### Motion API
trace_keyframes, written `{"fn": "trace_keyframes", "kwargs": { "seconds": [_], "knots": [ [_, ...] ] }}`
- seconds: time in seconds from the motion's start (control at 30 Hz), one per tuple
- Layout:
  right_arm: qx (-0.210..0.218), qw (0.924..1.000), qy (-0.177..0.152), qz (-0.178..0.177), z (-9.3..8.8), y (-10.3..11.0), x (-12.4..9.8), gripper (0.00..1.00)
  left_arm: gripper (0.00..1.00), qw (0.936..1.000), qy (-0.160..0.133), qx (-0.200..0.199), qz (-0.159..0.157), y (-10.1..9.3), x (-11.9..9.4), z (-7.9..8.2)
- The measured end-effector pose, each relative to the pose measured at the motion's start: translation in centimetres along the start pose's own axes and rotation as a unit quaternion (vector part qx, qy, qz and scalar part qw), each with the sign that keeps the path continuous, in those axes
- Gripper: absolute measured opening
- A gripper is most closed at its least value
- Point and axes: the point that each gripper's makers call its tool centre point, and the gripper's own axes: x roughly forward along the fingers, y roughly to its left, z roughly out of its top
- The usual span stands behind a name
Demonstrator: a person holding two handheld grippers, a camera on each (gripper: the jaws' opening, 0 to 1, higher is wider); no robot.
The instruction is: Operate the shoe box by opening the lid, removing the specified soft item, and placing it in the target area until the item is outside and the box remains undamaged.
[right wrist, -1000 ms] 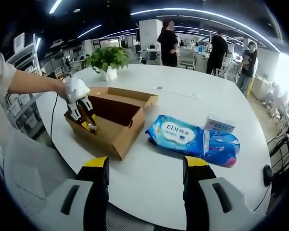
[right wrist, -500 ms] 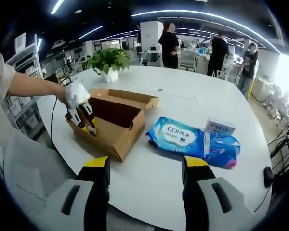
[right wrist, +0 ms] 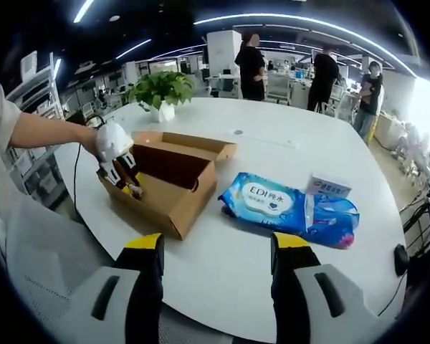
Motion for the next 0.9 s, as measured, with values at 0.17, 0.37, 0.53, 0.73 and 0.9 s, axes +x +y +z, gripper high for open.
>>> {"fn": "trace_keyframes", "kwargs": {
  "seconds": [0.17,0.37,0.53,0.73,0.9],
  "knots": [
    [0.0,1.0,0.001,-0.001,-0.1,0.0,-0.1,0.56,0.24,0.9999,0.01,0.007,-0.003,-0.3,0.0,-0.6],
    [-0.001,1.0,0.003,0.002,-0.2,0.1,-0.1,0.56,0.24,0.9994,0.0,-0.033,-0.005,-0.4,-0.1,-1.4],
    [0.0,1.0,0.002,0.002,-0.1,0.1,0.0,0.56,0.24,0.9991,-0.005,-0.042,-0.008,-0.5,-0.3,-1.7],
    [0.0,1.0,-0.001,0.002,0.0,0.1,0.0,0.56,0.23,0.9987,-0.008,-0.049,0.014,-0.1,-0.4,-1.5],
    [0.002,1.0,-0.005,0.001,0.2,0.1,0.0,0.55,0.23,0.9972,-0.028,-0.063,0.03,0.4,-1.6,-0.6]
  ]
}}
